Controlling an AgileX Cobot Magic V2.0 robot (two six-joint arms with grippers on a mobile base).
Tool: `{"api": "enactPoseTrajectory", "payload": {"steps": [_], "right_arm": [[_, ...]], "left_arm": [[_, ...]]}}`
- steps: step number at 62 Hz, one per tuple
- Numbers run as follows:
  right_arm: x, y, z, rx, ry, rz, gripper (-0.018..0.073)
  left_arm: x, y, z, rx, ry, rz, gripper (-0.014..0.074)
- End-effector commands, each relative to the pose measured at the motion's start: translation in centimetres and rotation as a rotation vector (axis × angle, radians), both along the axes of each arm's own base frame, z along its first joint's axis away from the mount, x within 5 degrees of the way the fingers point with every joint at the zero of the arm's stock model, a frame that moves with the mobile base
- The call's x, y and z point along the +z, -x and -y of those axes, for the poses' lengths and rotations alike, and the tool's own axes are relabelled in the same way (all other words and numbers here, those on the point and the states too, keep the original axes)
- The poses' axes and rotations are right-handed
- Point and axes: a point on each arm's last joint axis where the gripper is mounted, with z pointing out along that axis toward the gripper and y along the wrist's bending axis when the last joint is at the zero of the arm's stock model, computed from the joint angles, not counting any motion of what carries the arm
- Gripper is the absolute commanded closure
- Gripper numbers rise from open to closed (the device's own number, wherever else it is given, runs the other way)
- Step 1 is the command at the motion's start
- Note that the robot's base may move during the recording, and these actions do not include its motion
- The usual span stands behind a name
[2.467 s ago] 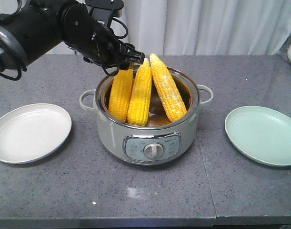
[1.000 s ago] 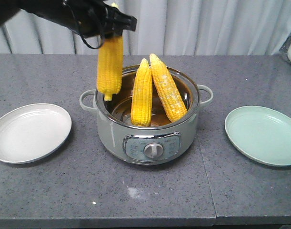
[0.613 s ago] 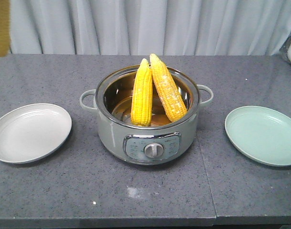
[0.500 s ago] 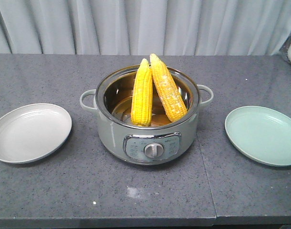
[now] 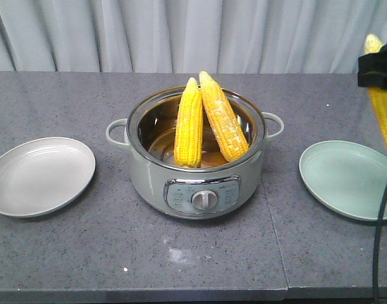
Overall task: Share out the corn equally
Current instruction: 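Carry the cobs out, left toward cream plate, right toward green plate, then lower the cobs onto the plates and open both grippers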
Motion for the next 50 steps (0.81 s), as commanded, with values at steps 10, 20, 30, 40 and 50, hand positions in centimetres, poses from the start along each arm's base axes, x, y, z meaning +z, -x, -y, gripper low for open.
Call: {"api": "enactPoseTrajectory", "payload": {"steps": [10, 20, 30, 40, 50], "right_arm": [[-5.0, -4.8, 0.8, -0.025, 0.009, -0.112, 0.0564], [-9.3, -6.9, 1.2, -0.019, 0.03, -0.25, 0.0559], [-11.6, -7.8, 1.6, -0.013, 0.063, -0.32, 0.0524], [-11.8, -7.9, 1.6, -0.011, 0.072, -0.32, 0.0403], [-11.8, -7.9, 1.7, -0.011, 0.089, -0.316, 0.0208]], "left_arm": [[-2.8, -1.3, -0.3, -0.057, 0.078, 0.095, 0.0604], [-4.3, -1.8, -0.8, -0.047, 0.128, 0.089, 0.0604], [-5.7, -2.9, -1.1, -0.027, 0.15, 0.038, 0.0604], [-6.9, -3.8, -0.9, -0.025, 0.173, -0.003, 0.0604], [-7.4, -4.3, -0.7, -0.027, 0.191, -0.012, 0.0604]]}}
